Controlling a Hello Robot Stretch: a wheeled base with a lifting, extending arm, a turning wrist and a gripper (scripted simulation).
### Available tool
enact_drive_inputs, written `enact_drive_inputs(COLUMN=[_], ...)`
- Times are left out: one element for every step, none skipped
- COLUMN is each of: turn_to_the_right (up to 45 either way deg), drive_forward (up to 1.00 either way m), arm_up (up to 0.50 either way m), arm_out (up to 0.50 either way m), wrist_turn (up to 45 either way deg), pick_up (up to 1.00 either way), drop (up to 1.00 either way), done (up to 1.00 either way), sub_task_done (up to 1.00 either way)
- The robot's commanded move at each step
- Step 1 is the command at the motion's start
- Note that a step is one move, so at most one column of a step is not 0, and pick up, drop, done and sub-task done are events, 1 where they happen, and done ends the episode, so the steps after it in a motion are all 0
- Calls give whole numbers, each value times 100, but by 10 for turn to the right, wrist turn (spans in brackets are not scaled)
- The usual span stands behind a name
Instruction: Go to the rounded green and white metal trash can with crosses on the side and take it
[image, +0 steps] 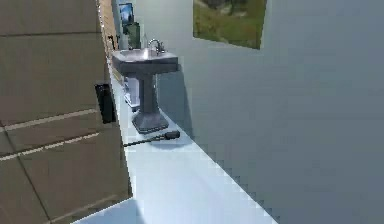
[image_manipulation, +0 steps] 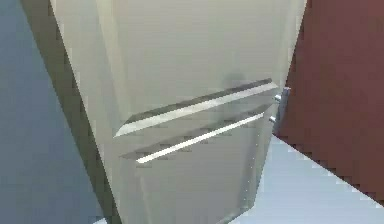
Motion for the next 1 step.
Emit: enact_drive_inputs(turn_to_the_right=[0], drive_forward=[100], arm_up=[0], arm_out=[0], wrist_turn=[0], pick_up=[0], drop=[0], done=[0], sub_task_done=[0])
